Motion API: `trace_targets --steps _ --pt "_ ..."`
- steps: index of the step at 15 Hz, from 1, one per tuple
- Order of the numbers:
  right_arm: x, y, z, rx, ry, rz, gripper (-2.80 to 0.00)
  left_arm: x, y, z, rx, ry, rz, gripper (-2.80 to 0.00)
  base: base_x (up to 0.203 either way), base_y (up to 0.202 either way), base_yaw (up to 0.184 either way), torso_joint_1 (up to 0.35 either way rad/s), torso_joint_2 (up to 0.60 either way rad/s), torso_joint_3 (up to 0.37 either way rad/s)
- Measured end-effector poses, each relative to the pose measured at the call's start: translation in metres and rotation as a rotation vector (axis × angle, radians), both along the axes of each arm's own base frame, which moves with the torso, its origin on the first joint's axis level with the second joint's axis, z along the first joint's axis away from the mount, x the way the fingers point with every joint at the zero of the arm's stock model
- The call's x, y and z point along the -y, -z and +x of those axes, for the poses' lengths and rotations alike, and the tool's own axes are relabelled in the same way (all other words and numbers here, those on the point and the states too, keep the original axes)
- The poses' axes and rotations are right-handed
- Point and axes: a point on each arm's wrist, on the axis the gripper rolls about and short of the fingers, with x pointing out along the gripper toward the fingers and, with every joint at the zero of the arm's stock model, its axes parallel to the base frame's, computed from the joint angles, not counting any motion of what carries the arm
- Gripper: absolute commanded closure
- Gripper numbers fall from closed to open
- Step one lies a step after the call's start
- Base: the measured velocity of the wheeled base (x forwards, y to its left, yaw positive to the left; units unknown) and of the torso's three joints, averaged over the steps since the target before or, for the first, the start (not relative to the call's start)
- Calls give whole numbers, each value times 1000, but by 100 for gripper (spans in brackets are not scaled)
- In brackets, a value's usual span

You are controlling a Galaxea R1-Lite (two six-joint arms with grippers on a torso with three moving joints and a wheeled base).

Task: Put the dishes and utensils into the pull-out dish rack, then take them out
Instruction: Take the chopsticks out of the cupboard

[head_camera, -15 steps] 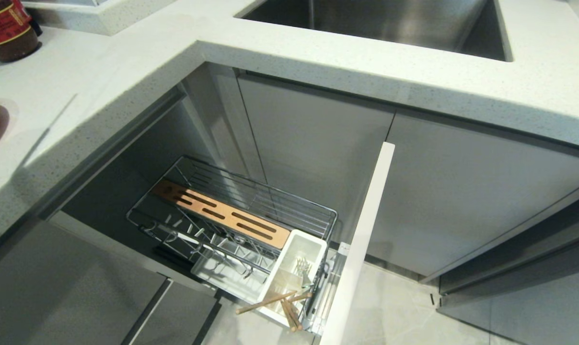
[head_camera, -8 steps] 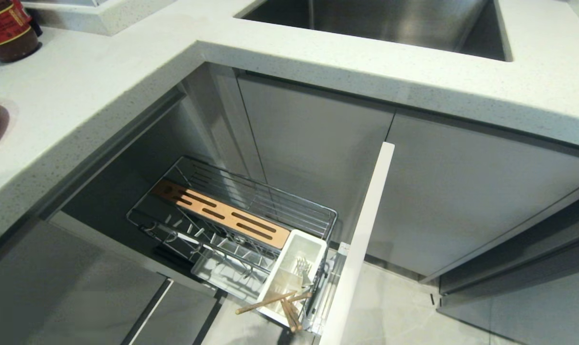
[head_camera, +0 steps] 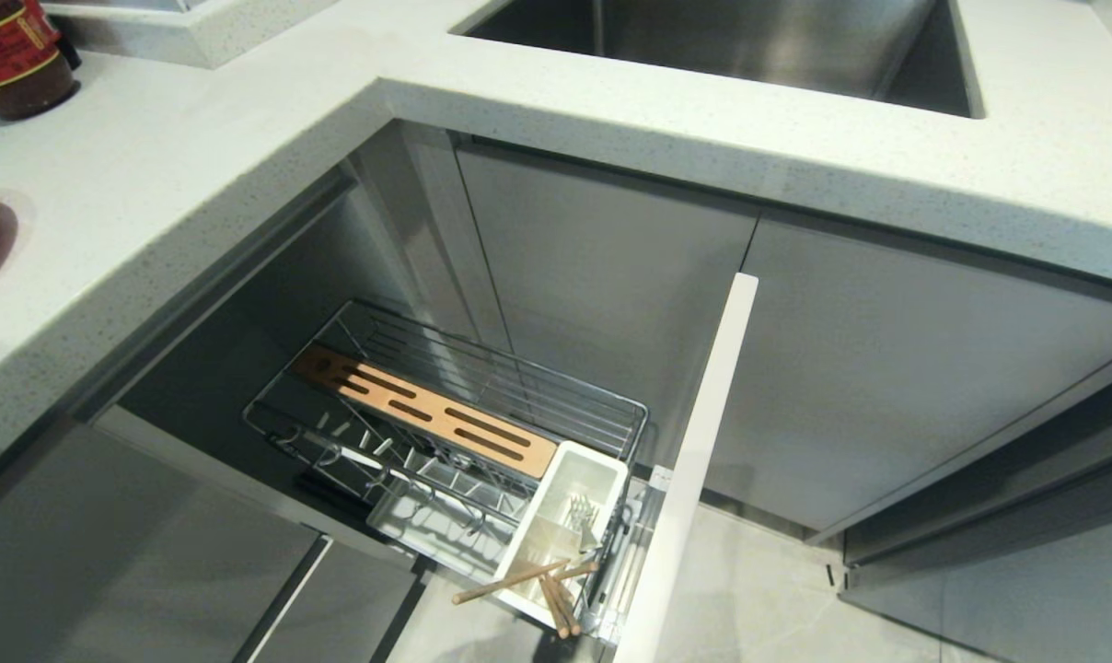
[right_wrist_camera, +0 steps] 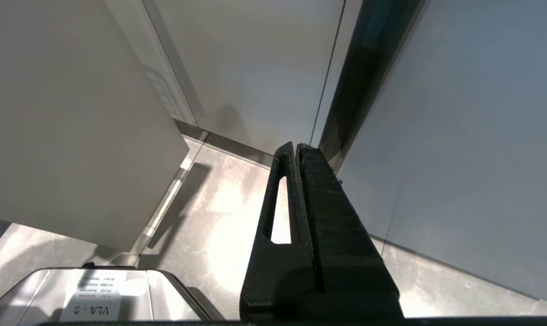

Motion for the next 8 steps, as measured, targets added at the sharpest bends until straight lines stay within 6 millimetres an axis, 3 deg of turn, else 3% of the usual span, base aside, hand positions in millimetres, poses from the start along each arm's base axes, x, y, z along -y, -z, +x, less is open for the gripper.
trace_targets --steps 8 --pt "0 0 0 0 0 0 0 -25 10 28 11 56 -71 0 0 0 0 0 0 0"
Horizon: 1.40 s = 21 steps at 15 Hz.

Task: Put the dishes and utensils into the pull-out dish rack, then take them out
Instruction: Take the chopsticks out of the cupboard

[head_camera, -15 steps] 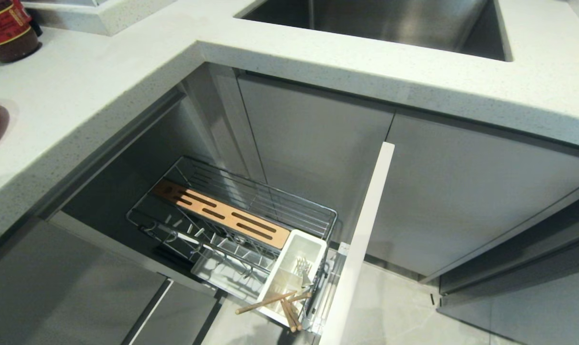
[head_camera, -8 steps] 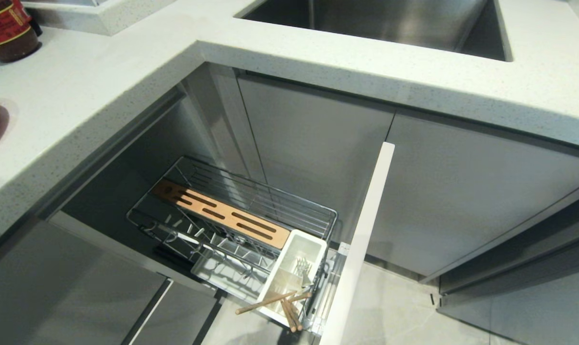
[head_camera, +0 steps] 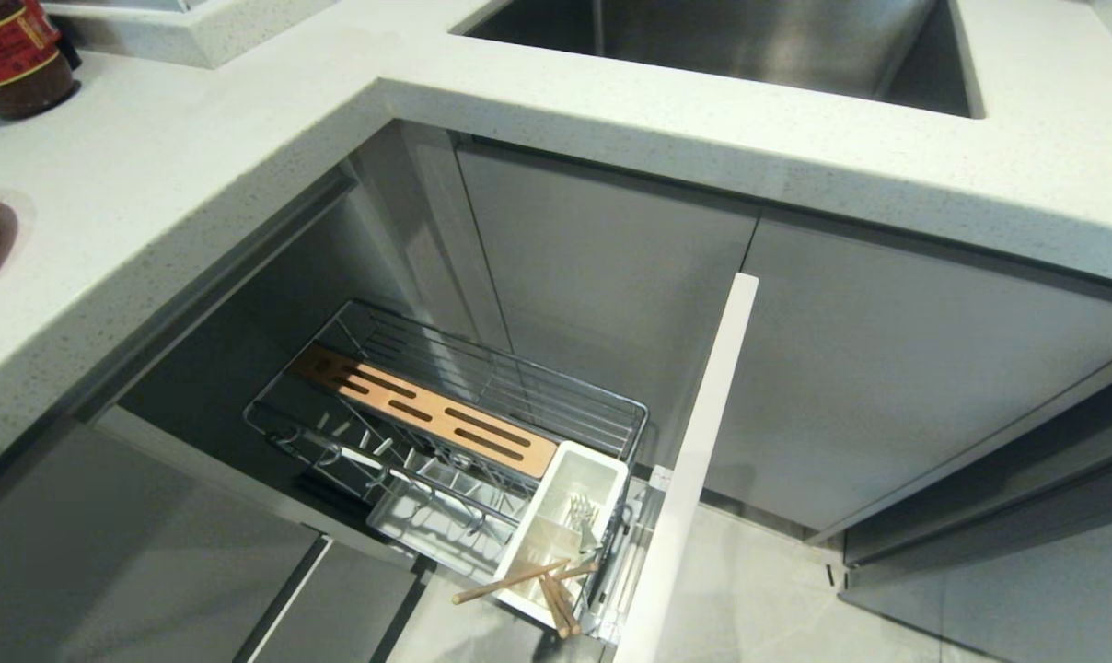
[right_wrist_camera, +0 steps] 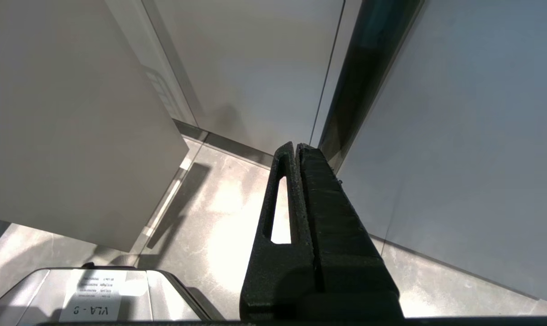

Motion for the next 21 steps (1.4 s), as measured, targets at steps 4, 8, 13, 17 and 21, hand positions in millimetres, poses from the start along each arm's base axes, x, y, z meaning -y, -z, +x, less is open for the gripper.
trace_targets --steps 4,8,13,17,21 --pt "0 0 0 0 0 0 0 -6 -3 10 22 63 -14 0 0 0 0 0 0 0" --pt "0 0 0 0 0 0 0 -12 -7 20 36 90 -4 0 0 0 0 0 0 0" --pt "0 0 0 0 0 0 0 -18 -6 28 27 118 -24 0 0 0 0 0 0 0" --pt "0 0 0 0 -1 0 0 -20 -7 32 26 128 -33 0 0 0 0 0 0 0" --pt "0 0 0 0 0 0 0 -22 -6 34 23 133 -40 0 0 0 0 0 0 0"
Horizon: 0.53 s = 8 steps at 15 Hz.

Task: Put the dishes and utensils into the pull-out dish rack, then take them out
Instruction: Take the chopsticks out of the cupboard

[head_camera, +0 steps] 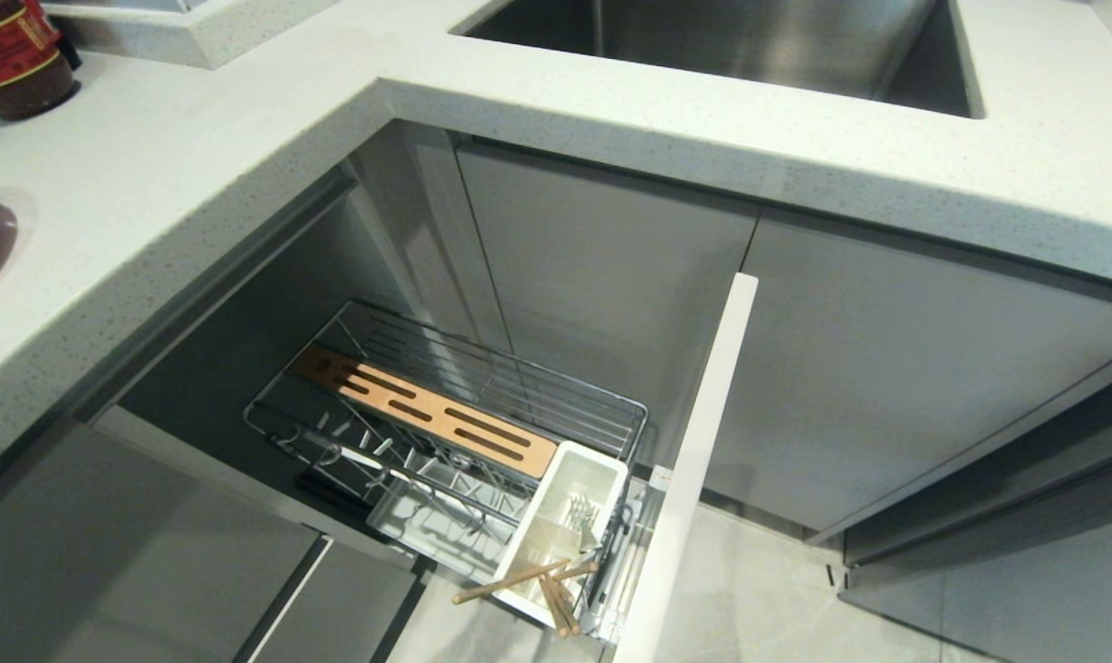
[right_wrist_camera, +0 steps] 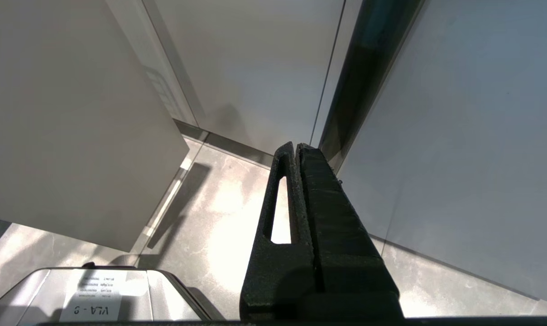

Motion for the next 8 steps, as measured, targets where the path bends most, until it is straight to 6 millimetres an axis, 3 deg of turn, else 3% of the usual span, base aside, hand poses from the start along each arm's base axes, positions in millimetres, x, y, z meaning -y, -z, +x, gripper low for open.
trace_targets --steps 6,7,8 --pt "0 0 0 0 0 0 0 -2 -1 1 0 -3 -1 0 0 0 0 0 0 0" --pt "0 0 0 0 0 0 0 -2 -2 1 4 -5 1 -214 0 0 0 0 0 0" --pt "0 0 0 0 0 0 0 -2 -3 1 3 -5 1 -280 0 0 0 0 0 0"
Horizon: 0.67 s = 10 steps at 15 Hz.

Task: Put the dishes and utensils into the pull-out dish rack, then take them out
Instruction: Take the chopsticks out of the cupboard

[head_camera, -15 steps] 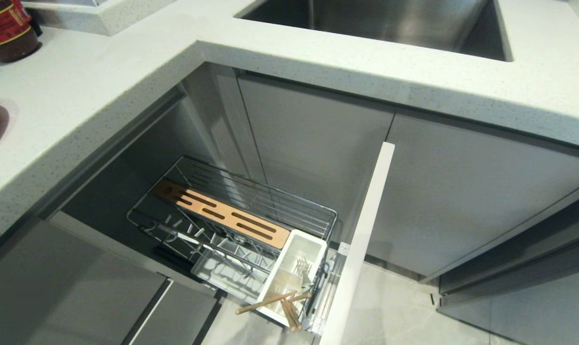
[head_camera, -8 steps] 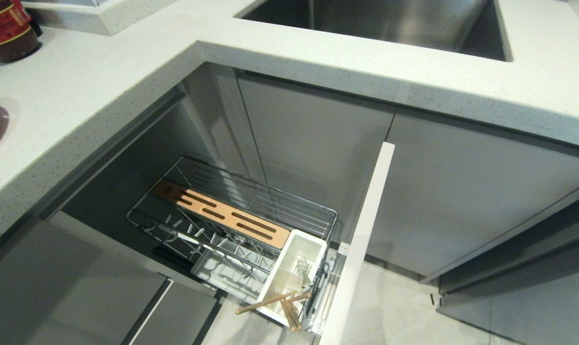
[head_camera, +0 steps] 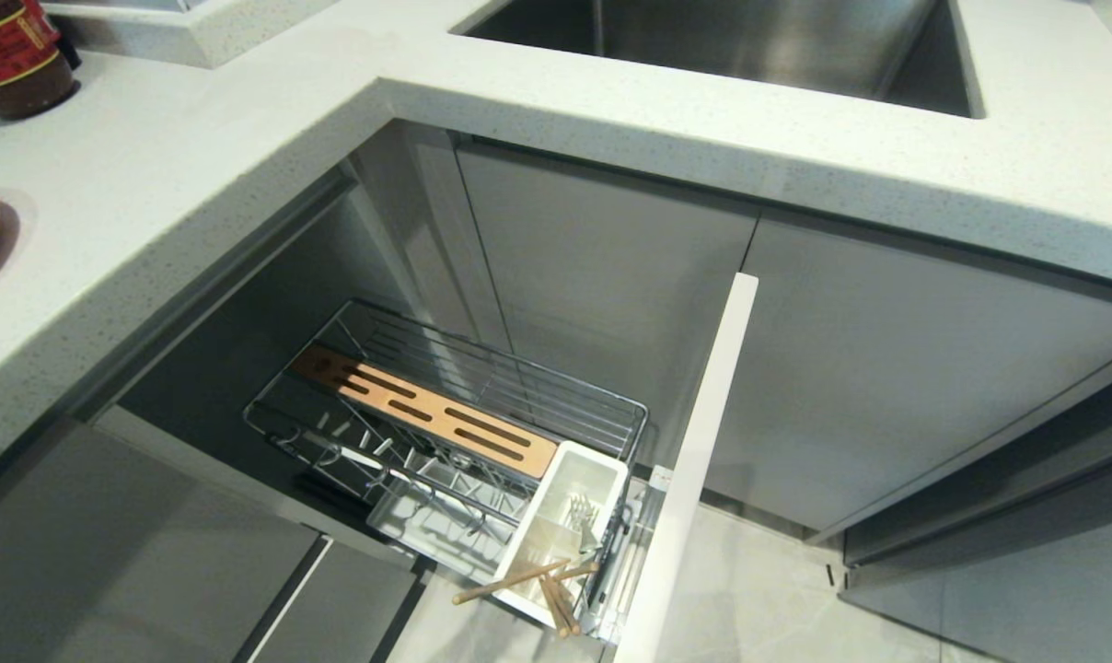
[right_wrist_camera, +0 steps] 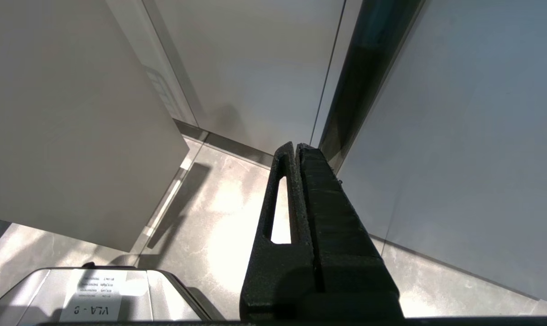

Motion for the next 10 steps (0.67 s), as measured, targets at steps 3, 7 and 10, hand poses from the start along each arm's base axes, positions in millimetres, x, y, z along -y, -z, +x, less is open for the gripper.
trace_targets --steps 3,7,10 --pt "0 0 0 0 0 0 0 0 -3 -1 11 -4 5 -280 0 0 0 0 0 0" --pt "0 0 0 0 0 0 0 2 -7 -3 28 -9 20 -280 0 0 0 0 0 0" --pt "0 0 0 0 0 0 0 8 -14 -10 61 -13 50 -280 0 0 0 0 0 0"
